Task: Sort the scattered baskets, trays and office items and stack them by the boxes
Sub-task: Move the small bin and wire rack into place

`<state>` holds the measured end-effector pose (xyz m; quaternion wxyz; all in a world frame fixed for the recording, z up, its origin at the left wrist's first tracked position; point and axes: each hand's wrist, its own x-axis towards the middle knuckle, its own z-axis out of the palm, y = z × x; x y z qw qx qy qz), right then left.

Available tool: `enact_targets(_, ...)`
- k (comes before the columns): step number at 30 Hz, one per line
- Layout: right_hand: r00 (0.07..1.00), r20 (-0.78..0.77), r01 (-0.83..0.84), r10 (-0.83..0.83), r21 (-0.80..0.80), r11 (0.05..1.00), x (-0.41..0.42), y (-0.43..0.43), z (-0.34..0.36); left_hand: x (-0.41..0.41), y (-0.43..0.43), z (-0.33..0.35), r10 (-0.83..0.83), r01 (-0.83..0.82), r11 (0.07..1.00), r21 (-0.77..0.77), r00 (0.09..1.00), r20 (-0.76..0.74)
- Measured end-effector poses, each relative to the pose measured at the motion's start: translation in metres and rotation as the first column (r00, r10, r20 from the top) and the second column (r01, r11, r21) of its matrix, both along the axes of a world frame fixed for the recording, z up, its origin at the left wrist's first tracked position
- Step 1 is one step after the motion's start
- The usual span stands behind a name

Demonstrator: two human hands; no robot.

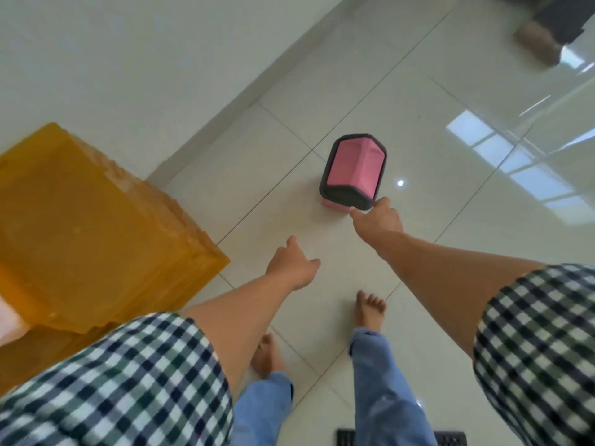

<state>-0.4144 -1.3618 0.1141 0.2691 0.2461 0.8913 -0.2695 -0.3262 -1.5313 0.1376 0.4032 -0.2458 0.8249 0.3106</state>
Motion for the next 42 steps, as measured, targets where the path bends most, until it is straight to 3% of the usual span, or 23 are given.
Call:
enact_targets(3,0.999,0.011,-0.051,0.051,0.010,0.999,-0.066,0.010,-0.037,-0.043,0.021,-0.028,0.423,-0.438,0.882,0.173,0.898,0.119)
enact_targets(7,0.989,0.020,-0.145,0.144,0.123,0.982,-0.151,0.024,-0.089,-0.097,0.056,-0.063,0.690,-0.745,0.594,0.302,0.666,0.285)
enact_targets(13,0.980,-0.024,-0.195,0.198,0.106,0.975,-0.246,0.038,-0.145,-0.181,0.090,-0.120,0.841,-0.901,0.289,0.323,0.400,0.364)
enact_targets(16,0.956,0.044,-0.291,0.291,0.004,0.957,-0.270,0.040,-0.164,-0.203,0.103,-0.145,0.860,-0.935,0.162,0.316,0.291,0.420)
enact_targets(19,0.949,0.106,-0.287,0.296,-0.090,0.954,-0.276,0.044,-0.177,-0.207,0.110,-0.163,0.867,-0.959,0.043,0.280,0.175,0.467)
enact_targets(23,0.943,0.122,-0.296,0.309,-0.112,0.949,-0.265,0.047,-0.171,-0.195,0.112,-0.178,0.893,-0.971,0.012,0.240,0.118,0.434)
enact_targets(31,0.899,0.204,-0.365,0.388,-0.143,0.920,-0.166,0.005,-0.135,-0.095,0.074,-0.168,0.952,-0.962,0.064,0.264,0.139,0.273)
enact_targets(38,0.803,0.252,-0.511,0.540,-0.175,0.842,-0.018,-0.071,-0.118,0.071,0.028,-0.137,0.977,-0.980,-0.057,0.193,-0.015,0.212)
enact_targets(42,0.711,0.294,-0.611,0.638,-0.190,0.768,0.080,-0.108,-0.110,0.175,0.018,-0.126,0.962,-0.969,-0.204,0.142,-0.171,0.214)
